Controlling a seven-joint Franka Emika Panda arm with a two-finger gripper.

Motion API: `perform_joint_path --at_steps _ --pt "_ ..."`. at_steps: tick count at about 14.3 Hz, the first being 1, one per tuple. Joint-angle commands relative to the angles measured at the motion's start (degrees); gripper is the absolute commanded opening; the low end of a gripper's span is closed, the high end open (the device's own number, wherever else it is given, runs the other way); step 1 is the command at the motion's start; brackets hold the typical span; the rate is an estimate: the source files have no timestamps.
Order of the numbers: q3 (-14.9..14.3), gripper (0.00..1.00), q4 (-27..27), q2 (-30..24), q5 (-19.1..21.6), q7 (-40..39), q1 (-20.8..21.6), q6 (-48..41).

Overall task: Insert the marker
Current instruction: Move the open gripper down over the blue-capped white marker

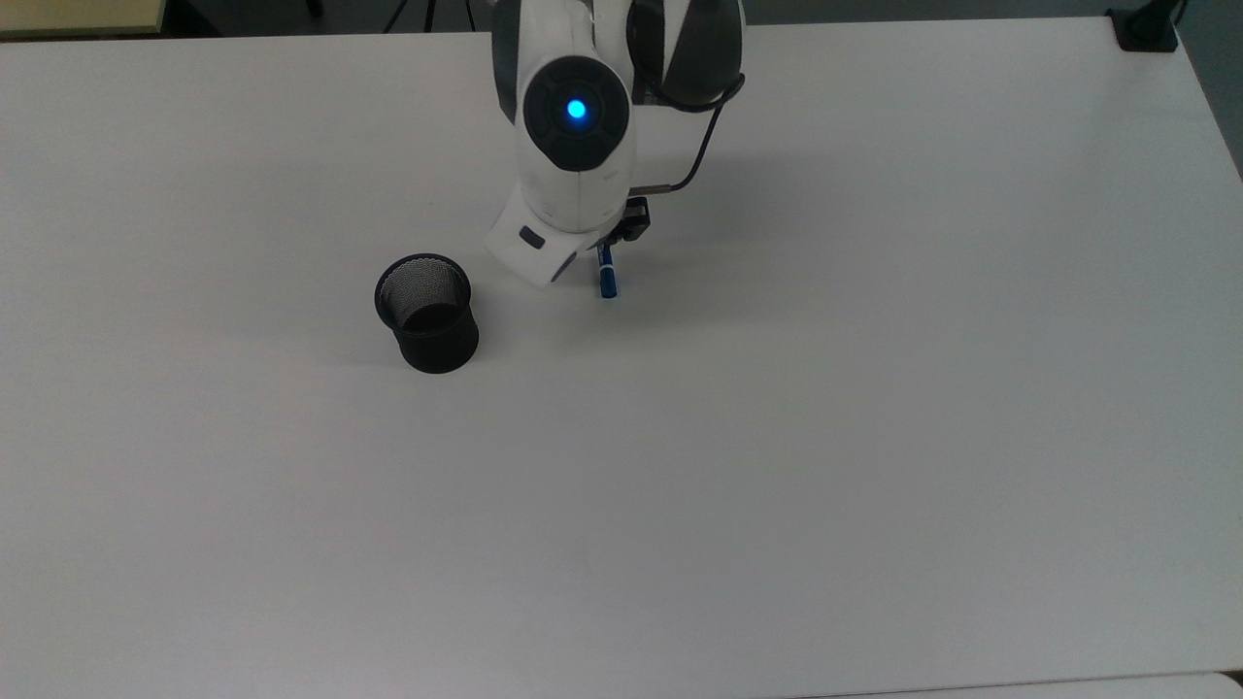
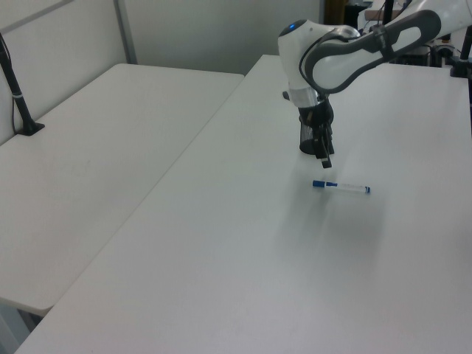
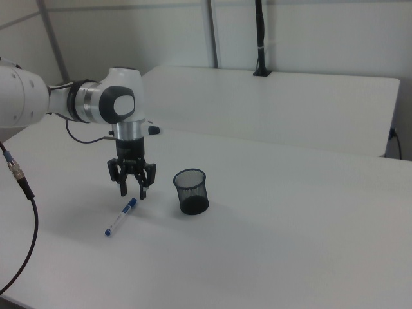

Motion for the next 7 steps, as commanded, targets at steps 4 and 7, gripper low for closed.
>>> perform_joint_path --at_steps 4,7 --pt "-0.7 0.56 -1.6 2.2 -1.1 2.8 2.7 4.9" --pt "-0.7 0.46 -1.6 3.6 -1.2 3.2 3.6 5.6"
